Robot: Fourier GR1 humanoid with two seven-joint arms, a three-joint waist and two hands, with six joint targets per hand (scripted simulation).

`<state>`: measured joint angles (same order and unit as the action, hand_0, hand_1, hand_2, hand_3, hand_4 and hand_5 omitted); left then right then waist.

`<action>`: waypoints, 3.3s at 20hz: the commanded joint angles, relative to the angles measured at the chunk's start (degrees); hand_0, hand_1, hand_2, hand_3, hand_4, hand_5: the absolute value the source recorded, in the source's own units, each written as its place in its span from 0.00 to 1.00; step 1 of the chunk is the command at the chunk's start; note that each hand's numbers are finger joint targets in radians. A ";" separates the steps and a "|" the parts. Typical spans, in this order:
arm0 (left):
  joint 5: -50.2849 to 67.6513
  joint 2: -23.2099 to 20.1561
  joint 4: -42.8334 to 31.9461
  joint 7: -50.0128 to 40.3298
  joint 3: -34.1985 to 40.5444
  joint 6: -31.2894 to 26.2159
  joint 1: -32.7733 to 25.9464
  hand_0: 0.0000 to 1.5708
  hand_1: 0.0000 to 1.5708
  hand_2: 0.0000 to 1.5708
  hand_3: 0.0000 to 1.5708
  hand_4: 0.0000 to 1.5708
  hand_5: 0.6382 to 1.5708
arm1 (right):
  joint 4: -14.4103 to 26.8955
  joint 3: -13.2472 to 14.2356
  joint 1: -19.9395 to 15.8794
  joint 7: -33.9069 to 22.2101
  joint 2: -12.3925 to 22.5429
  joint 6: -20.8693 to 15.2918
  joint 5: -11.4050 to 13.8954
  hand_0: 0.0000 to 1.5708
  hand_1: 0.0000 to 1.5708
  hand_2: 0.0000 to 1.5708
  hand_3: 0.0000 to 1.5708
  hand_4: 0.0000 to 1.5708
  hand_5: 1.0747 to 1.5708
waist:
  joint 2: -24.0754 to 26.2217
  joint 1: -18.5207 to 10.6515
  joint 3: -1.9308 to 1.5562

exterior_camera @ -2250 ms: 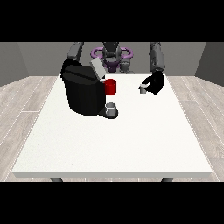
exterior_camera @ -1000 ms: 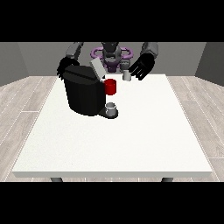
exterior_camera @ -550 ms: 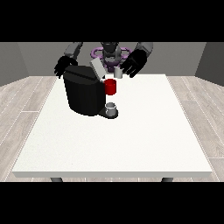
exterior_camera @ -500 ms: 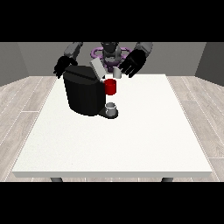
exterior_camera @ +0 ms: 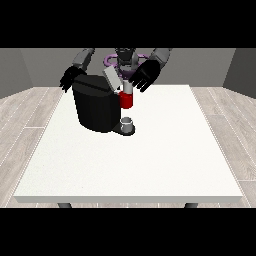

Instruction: Insert the coffee pod into the coffee machine and close the lid

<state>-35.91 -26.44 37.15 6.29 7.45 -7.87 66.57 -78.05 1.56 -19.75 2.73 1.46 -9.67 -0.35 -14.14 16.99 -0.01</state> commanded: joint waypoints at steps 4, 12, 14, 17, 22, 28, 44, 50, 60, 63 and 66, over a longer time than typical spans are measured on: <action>-0.84 1.50 -1.46 -0.18 -0.34 0.60 -0.89 0.81 0.81 0.83 0.78 0.33 1.00 | -2.53 -0.83 0.81 -2.94 -0.48 -0.82 0.24 0.00 0.00 0.00 0.00 0.32 1.00 | 1.98 0.64 0.02; -2.33 2.42 -1.36 0.67 -0.86 3.03 -0.23 0.75 0.75 0.80 0.76 0.31 1.00 | -1.49 -0.34 1.48 1.24 -0.64 0.02 -0.34 0.00 0.00 0.00 0.00 0.33 1.00 | -1.29 1.28 0.01; -1.08 1.46 -1.09 1.44 -0.37 -0.61 0.30 0.76 0.76 0.81 0.76 0.32 1.00 | 0.51 1.35 2.04 3.23 -0.51 -0.68 -0.77 0.00 0.00 0.00 0.00 0.31 1.00 | -0.64 -0.92 0.00; -2.07 4.32 -2.01 -0.50 -1.24 1.03 0.06 0.75 0.75 0.81 0.77 0.33 1.00 | -1.30 -1.32 1.43 -0.26 -1.39 -2.63 -1.37 0.00 0.00 0.00 0.00 0.28 1.00 | 0.65 -0.28 0.00; -1.61 1.52 -1.52 0.88 -0.56 -1.94 0.83 0.77 0.77 0.81 0.76 0.31 1.00 | 1.31 2.73 1.85 3.14 1.15 0.08 -1.99 0.00 0.00 0.00 0.00 0.28 1.00 | -0.67 -1.48 -0.01; -1.35 1.11 -3.91 -0.21 1.06 -1.05 1.51 0.78 0.78 0.81 0.74 0.31 1.00 | -1.90 0.08 0.81 1.64 -0.58 -0.18 -1.40 0.00 0.00 0.00 0.00 0.28 1.00 | -2.34 0.99 0.02; -3.92 1.55 -1.82 2.11 -1.27 -1.52 0.00 0.67 0.67 0.71 0.61 0.23 1.00 | 0.58 0.91 4.10 5.11 -0.98 -0.28 -1.52 0.00 0.00 0.00 0.00 0.29 1.00 | -0.26 -1.71 0.00; -6.10 0.37 -2.90 6.93 -3.54 -2.56 -2.52 0.36 0.36 0.52 0.41 0.15 1.00 | -2.30 2.24 0.73 -1.26 1.78 -0.35 -2.15 0.00 0.00 0.00 0.00 0.26 1.00 | -0.99 -1.60 0.02; -6.94 1.11 -2.45 3.71 -3.38 -4.40 0.10 0.00 0.00 0.00 0.00 0.00 1.00 | 0.65 3.25 -0.29 -0.68 2.23 0.26 -2.86 0.00 0.00 0.00 0.00 0.25 1.00 | -0.41 -2.15 0.00; -8.08 0.67 -1.72 5.25 -3.91 -2.47 -2.46 0.00 0.00 0.00 0.00 0.00 1.00 | 0.17 2.23 4.55 2.83 1.88 1.54 -2.51 0.00 0.00 0.00 0.00 0.27 1.00 | 1.33 -1.81 0.00; -7.49 0.99 -2.00 3.50 -3.64 -5.99 -1.51 0.00 0.00 0.00 0.00 0.00 1.00 | 0.24 0.93 4.46 0.11 0.25 -0.90 -1.12 0.00 0.00 0.00 0.00 0.23 1.00 | 4.50 -2.96 0.01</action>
<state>-43.57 -25.31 35.34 10.23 3.48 -12.20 65.23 -77.35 3.52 -16.64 4.15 2.27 -10.54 -1.78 -12.04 14.17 -0.04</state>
